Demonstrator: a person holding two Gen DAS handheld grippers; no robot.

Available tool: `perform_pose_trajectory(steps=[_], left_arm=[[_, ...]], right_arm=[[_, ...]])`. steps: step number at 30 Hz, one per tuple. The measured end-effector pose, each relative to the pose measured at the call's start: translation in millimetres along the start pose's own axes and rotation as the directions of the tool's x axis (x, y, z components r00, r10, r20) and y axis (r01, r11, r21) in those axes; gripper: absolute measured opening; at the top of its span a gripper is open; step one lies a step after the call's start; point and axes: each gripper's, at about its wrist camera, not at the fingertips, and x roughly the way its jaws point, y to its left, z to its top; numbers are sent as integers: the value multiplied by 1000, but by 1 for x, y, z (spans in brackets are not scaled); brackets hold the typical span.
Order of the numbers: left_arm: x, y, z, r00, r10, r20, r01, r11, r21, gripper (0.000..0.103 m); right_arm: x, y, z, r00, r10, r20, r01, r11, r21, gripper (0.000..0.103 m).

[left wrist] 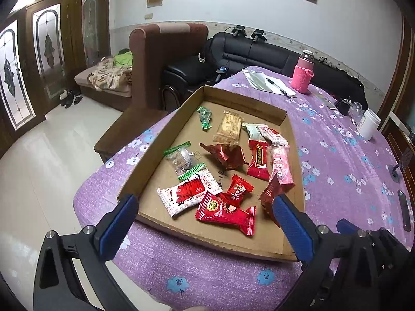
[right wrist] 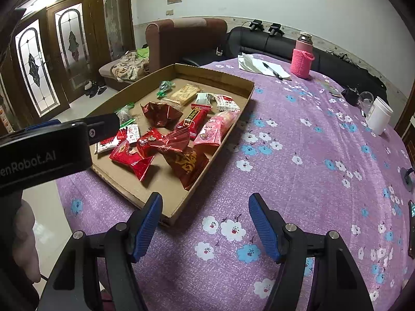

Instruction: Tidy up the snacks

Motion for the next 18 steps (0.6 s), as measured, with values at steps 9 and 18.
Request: perform_pose_trajectory(steps=[9,18], left_arm=[[4,3,-1,1000,-16,-19,15,1000,-12,103],[7,2,-2,999,-22,-33,22,1000,-17,103]], right_arm=[[2,-1,1,1000,3,-5,-3,1000,8,73],[1,3,0,1000,6,4,-6,1000,-6,73]])
